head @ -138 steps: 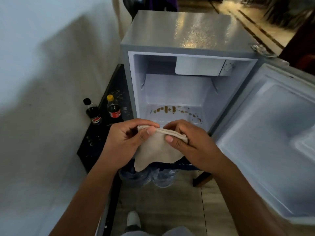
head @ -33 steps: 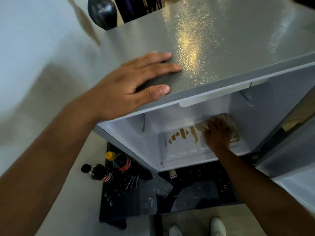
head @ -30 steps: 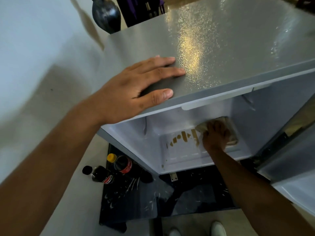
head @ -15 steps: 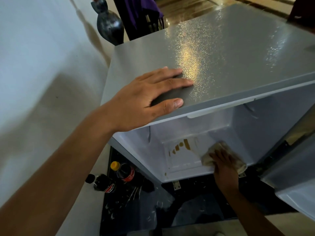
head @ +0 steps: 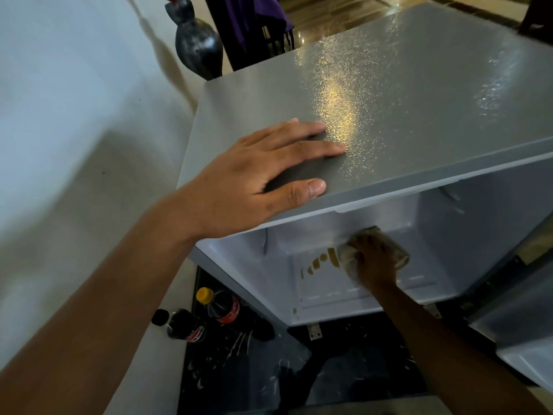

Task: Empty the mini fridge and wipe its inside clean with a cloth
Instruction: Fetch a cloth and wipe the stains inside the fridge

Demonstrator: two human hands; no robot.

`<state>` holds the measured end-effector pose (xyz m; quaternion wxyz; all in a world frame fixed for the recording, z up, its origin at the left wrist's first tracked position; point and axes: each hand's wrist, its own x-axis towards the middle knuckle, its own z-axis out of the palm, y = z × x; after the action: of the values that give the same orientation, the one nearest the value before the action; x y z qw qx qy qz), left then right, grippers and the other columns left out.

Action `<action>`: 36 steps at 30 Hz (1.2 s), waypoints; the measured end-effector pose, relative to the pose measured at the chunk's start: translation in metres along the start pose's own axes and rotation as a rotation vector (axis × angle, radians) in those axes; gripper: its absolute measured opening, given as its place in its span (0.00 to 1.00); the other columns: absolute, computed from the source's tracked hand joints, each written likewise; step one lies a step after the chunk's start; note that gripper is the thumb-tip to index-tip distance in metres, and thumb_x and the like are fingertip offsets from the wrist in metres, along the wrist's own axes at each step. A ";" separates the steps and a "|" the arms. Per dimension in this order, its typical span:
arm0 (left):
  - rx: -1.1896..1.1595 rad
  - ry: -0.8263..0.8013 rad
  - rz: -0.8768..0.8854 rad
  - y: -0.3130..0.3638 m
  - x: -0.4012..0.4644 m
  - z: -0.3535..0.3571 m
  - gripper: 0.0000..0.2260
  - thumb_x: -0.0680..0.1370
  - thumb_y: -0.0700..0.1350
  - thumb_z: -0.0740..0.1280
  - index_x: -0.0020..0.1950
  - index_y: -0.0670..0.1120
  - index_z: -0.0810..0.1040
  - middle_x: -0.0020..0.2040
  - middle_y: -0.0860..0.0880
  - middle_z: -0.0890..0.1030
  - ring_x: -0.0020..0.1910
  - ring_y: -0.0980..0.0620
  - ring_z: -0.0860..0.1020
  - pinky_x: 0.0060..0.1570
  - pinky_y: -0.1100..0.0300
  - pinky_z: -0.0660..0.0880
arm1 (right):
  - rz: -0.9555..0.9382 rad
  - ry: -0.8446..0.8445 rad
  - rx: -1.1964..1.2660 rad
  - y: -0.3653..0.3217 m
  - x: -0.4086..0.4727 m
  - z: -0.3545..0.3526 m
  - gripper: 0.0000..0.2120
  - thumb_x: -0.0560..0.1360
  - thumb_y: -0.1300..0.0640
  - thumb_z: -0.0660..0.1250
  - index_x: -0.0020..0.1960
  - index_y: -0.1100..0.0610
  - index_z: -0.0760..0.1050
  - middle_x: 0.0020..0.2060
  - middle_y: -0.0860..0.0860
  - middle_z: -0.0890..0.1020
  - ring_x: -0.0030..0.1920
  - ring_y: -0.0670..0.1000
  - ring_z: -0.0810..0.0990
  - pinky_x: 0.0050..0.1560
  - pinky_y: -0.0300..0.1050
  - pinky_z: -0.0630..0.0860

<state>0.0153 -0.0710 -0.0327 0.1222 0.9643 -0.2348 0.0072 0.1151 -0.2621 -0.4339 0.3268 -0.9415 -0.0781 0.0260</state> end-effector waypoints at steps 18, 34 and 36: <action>-0.008 0.007 0.019 0.001 0.001 0.000 0.23 0.83 0.58 0.58 0.78 0.57 0.67 0.81 0.56 0.62 0.82 0.54 0.58 0.78 0.44 0.59 | -0.145 -0.049 -0.006 -0.007 -0.052 0.019 0.18 0.76 0.67 0.66 0.64 0.57 0.80 0.71 0.58 0.74 0.75 0.61 0.67 0.77 0.59 0.54; -0.016 -0.006 -0.010 0.004 0.001 -0.001 0.23 0.83 0.57 0.59 0.78 0.58 0.67 0.81 0.57 0.62 0.81 0.55 0.58 0.78 0.44 0.59 | -0.332 -0.081 0.053 -0.035 -0.089 0.054 0.21 0.72 0.69 0.65 0.62 0.55 0.80 0.68 0.55 0.78 0.73 0.59 0.71 0.76 0.60 0.58; -0.015 -0.004 -0.010 0.004 0.001 -0.001 0.23 0.83 0.57 0.59 0.78 0.58 0.67 0.81 0.57 0.62 0.81 0.55 0.58 0.78 0.45 0.59 | -0.334 -0.051 0.071 -0.018 -0.106 0.055 0.21 0.72 0.67 0.62 0.61 0.53 0.80 0.68 0.54 0.79 0.73 0.57 0.71 0.75 0.60 0.60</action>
<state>0.0142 -0.0749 -0.0311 0.1291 0.9645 -0.2304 0.0030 0.0023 -0.2324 -0.4663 0.3576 -0.9023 -0.2407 -0.0019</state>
